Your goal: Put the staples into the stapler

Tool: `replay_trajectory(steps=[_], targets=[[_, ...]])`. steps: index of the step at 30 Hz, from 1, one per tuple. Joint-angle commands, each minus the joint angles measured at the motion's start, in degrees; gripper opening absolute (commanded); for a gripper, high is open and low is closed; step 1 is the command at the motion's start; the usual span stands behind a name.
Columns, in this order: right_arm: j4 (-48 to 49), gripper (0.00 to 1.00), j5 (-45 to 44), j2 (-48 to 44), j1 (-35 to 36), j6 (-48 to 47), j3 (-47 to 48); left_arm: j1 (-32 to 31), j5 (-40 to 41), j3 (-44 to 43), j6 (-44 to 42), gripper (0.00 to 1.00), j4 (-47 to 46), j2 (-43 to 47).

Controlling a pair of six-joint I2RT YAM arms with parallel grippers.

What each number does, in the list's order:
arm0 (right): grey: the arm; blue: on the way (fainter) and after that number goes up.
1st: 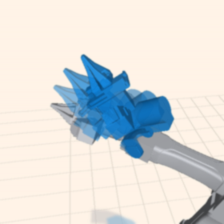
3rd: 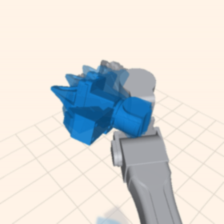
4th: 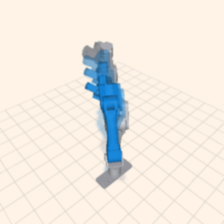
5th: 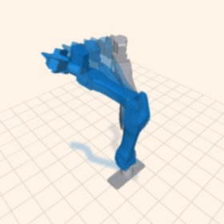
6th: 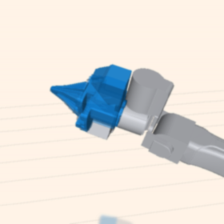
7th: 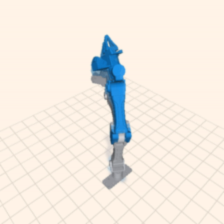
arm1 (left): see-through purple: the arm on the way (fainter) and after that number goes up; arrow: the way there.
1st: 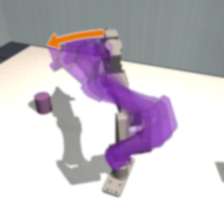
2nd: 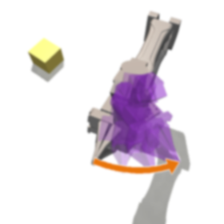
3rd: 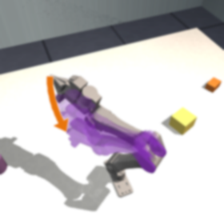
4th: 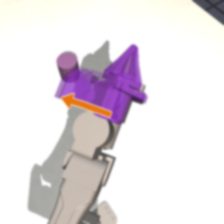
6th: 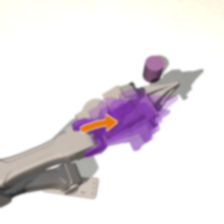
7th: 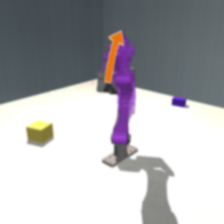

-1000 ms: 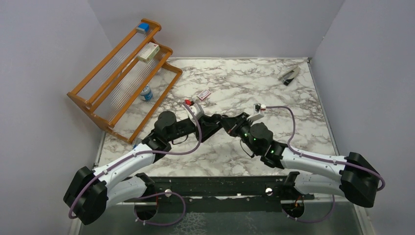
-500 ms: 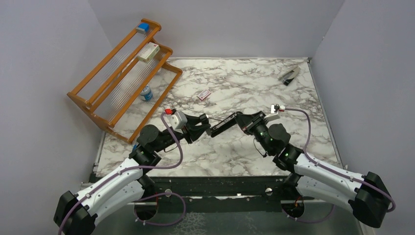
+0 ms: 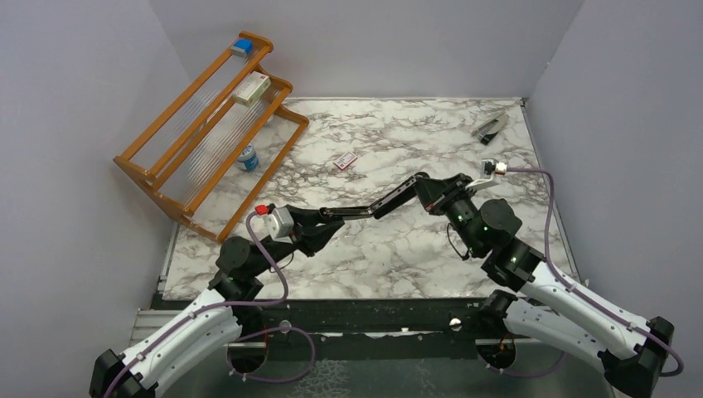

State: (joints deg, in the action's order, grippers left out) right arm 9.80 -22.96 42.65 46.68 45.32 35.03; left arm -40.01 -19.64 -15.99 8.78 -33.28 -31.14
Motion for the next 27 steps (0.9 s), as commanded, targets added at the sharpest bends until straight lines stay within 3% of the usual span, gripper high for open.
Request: replay_trajectory(steps=[1,6,14,20,27], targets=[[-2.3,0.01,-7.7,-1.1,-1.6,-4.1,5.1,0.5,4.0,2.4,1.3,0.31,-3.0,4.3],[-3.2,0.01,-8.3,-0.8,-1.6,-7.3,7.8,0.5,6.5,4.7,2.0,0.52,-1.8,8.2],[-5.1,0.01,-10.1,-2.2,-1.6,-11.2,10.7,0.5,9.5,3.6,0.7,0.69,3.5,9.3],[-8.0,0.01,-10.0,-1.6,-1.6,-15.7,12.1,0.5,9.1,0.5,-3.5,0.70,6.0,7.1],[-8.0,0.01,-1.9,-0.8,-1.6,-12.8,11.7,0.5,-1.0,-5.2,-9.7,0.70,6.6,-3.7]])
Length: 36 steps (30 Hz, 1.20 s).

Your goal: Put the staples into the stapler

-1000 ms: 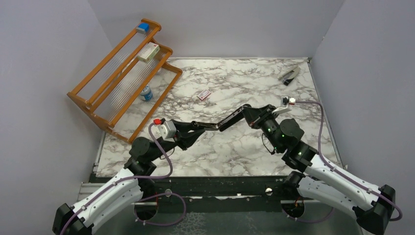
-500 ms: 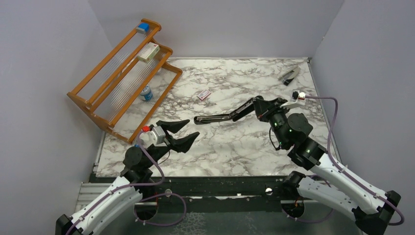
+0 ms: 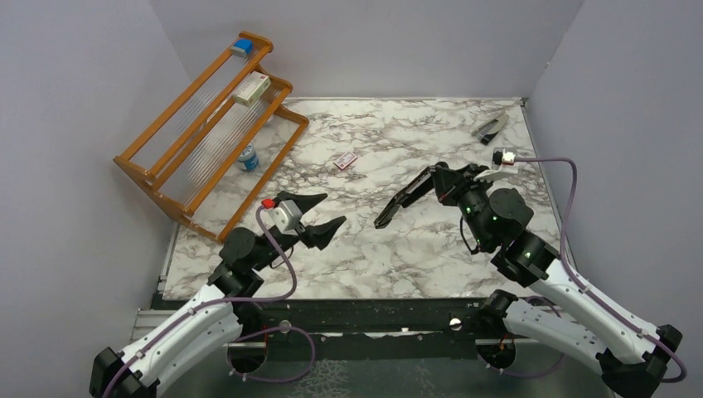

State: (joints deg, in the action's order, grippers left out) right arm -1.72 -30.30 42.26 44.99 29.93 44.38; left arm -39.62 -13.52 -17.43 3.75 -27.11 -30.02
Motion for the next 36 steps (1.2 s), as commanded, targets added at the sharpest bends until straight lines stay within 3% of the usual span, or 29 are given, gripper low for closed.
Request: replay_trajectory(steps=[1,11,25,36], targets=[[3.8,0.01,6.8,-0.3,0.1,3.6,2.2,0.1,-8.8,-4.6,-5.5,0.70,0.3,-6.4],[11.2,0.01,13.7,-0.2,0.1,13.8,-2.4,0.1,-23.9,-12.2,-12.0,0.67,0.1,-20.2],[15.4,0.01,14.2,-0.7,0.1,21.1,-4.9,-0.5,-28.6,-15.4,-13.0,0.61,0.2,-28.5],[16.0,0.01,13.2,-1.6,0.1,22.3,-5.6,-0.6,-25.5,-15.7,-12.6,0.43,0.2,-29.7]])
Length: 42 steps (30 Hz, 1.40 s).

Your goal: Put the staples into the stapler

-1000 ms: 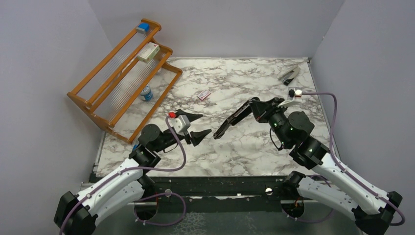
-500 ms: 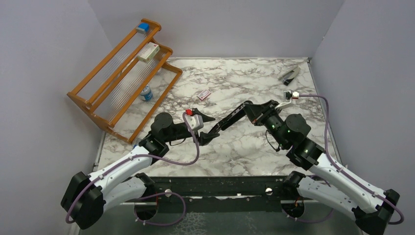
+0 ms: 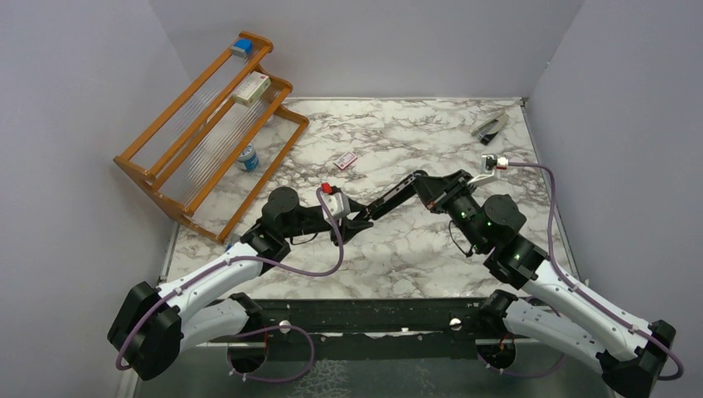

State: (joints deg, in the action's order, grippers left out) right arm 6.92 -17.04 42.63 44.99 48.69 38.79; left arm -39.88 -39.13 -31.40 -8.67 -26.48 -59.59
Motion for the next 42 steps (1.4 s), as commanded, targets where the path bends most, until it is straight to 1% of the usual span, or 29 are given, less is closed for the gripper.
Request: replay_trajectory(steps=[1,4,7,9,11,13,16,22,27,30,34,38,40,42], targets=[[7.7,0.01,-0.2,-2.1,0.1,3.6,-0.1,-0.3,0.2,-1.7,-0.1,0.42,-0.5,-0.2],[7.6,0.01,-0.3,-2.2,0.1,3.7,-0.2,-0.3,0.7,-1.7,-0.1,0.37,-0.4,-0.4],[7.5,0.01,-0.4,-2.3,0.1,3.5,-0.2,-0.3,1.3,-1.7,-0.1,0.29,-0.4,-0.5],[7.1,0.01,-0.5,-2.3,0.1,3.1,-0.3,-0.3,2.0,-1.9,-0.2,0.21,-0.4,-0.5],[6.3,0.01,-0.4,-2.4,0.1,2.3,-0.1,-0.3,2.9,-2.1,-0.6,0.10,-0.3,-0.4],[4.9,0.04,-0.7,-2.5,0.1,1.5,0.2,-0.3,3.8,-2.5,-1.1,0.00,-0.2,-0.3],[3.0,0.10,-1.6,-3.0,0.1,0.7,0.3,-0.3,5.2,-3.3,-1.5,0.00,-0.2,0.2],[0.7,0.25,-4.6,-6.0,0.0,1.4,-0.7,-0.3,4.1,-4.3,-2.0,0.00,-0.3,1.1],[-3.7,0.36,-8.2,-9.4,0.1,2.4,-0.5,-0.3,3.9,-3.3,-3.0,0.00,-0.2,2.5],[-6.7,0.39,-10.6,-11.1,0.1,2.9,-0.1,-0.2,3.6,-2.8,-3.6,0.00,-0.2,3.4],[-8.8,0.41,-13.4,-13.2,0.1,1.5,-0.3,-0.2,3.9,-2.7,-5.9,0.00,0.8,3.9],[-10.5,0.41,-13.3,-14.3,0.1,-2.7,0.2,0.0,1.9,-4.9,-12.0,0.00,6.8,2.2],[-10.9,0.42,-11.9,-14.1,0.0,-6.3,0.6,0.1,0.2,-6.9,-17.0,0.00,12.2,0.3],[-12.6,0.42,-9.1,-13.7,0.1,-9.5,1.4,0.1,-1.6,-10.3,-23.3,0.00,21.3,-3.1]])
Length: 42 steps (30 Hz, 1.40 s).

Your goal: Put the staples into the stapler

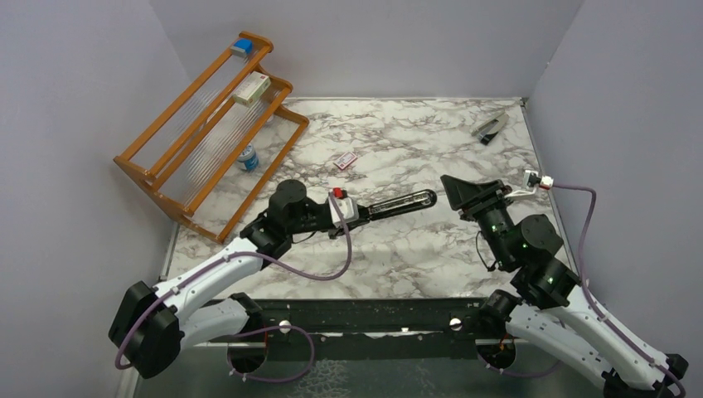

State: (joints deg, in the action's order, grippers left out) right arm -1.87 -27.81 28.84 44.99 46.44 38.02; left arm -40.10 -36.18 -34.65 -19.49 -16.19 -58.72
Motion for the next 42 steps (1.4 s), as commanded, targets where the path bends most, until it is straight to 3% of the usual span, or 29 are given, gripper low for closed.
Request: replay_trajectory(steps=[1,6,20,29,42], targets=[[-4.2,0.42,3.8,0.2,0.1,-9.7,2.6,0.3,-5.3,-8.6,-16.2,0.00,15.3,-5.8],[-7.9,0.44,9.3,0.8,0.1,-13.5,4.1,0.4,-7.0,-13.8,-30.3,0.00,29.7,-13.4],[-14.4,0.45,15.7,0.6,0.1,-13.3,2.7,7.3,-6.9,-28.0,-46.0,0.00,43.1,-34.7],[-16.4,0.45,17.9,0.4,0.1,-11.8,1.2,9.2,-6.1,-32.0,-49.2,0.00,45.2,-41.3],[-17.5,0.45,20.4,2.4,0.1,-10.9,1.1,9.2,-1.6,-31.6,-50.3,0.21,45.2,-45.4]])
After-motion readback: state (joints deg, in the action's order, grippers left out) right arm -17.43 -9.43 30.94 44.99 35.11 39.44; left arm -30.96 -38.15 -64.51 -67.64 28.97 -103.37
